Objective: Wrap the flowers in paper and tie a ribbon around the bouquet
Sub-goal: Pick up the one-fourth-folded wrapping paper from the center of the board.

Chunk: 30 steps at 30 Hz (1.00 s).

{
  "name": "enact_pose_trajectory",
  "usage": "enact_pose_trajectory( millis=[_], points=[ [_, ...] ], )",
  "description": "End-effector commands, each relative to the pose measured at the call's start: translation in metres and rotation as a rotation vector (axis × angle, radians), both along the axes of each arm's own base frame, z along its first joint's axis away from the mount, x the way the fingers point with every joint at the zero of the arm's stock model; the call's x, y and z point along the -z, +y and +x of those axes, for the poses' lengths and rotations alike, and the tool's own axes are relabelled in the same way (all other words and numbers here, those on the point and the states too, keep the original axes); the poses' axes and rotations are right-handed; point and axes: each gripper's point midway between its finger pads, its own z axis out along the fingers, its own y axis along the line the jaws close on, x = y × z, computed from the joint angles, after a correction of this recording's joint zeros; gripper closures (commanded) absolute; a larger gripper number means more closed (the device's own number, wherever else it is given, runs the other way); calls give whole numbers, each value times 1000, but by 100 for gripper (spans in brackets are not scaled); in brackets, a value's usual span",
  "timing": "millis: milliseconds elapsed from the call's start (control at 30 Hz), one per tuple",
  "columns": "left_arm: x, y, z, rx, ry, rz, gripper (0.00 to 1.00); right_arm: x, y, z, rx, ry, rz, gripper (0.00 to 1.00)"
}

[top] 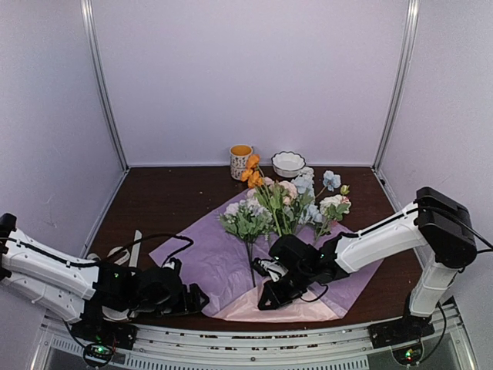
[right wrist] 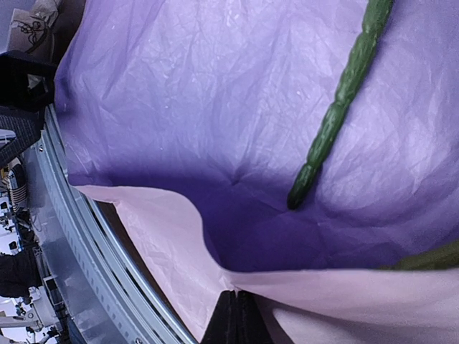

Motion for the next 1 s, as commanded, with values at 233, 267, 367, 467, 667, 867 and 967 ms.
enact_pose_trajectory(
  millis=[233, 267, 367, 467, 667, 867, 967],
  points=[
    [10, -28, 3, -111, 107, -266, 52, 13, -4, 4, 21, -14, -46, 100],
    [15, -29, 1, -121, 125, -261, 55, 12, -4, 4, 24, -14, -42, 100],
    [23, -31, -1, -123, 148, -251, 62, 10, -3, 5, 32, -12, -36, 100],
    [18, -29, 4, -132, 121, -215, 67, 10, -2, 6, 37, -12, -36, 100],
    [4, 1, 16, -192, 37, -99, 85, 10, -2, 8, 47, -15, -42, 100],
    [-26, -23, 26, -65, -75, -53, 99, 11, 0, 8, 48, -14, -36, 100],
    [-33, -35, 28, -7, -91, 6, 100, 10, 2, 9, 52, -14, -30, 100]
  ],
)
